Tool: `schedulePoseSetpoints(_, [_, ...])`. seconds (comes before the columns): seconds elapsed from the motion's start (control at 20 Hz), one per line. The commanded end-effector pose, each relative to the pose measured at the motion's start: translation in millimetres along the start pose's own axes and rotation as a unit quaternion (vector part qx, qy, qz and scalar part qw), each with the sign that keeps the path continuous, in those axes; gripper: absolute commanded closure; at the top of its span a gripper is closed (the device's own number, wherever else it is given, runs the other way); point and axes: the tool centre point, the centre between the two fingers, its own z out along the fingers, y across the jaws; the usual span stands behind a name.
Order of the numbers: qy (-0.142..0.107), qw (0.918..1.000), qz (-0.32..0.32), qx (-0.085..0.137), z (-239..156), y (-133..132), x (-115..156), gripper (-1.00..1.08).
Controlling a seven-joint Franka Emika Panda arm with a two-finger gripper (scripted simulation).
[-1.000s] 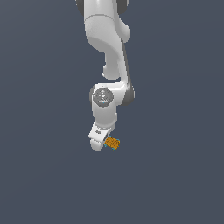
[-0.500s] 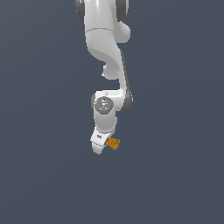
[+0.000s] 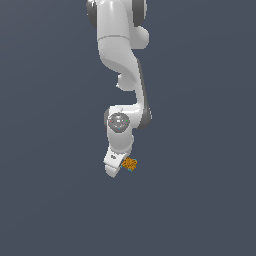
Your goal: Pick up the object and move it to a goal position.
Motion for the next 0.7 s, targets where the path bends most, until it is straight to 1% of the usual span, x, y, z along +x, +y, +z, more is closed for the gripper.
schedulePoseSetpoints(0.0, [0.000,1.0000,0.000,0.000,1,0,0,1.08])
schedulePoseSetpoints(0.35, [0.000,1.0000,0.000,0.000,-2,0,0,1.08])
schedulePoseSetpoints(0.65, [0.000,1.0000,0.000,0.000,-22,-2,-4,1.08])
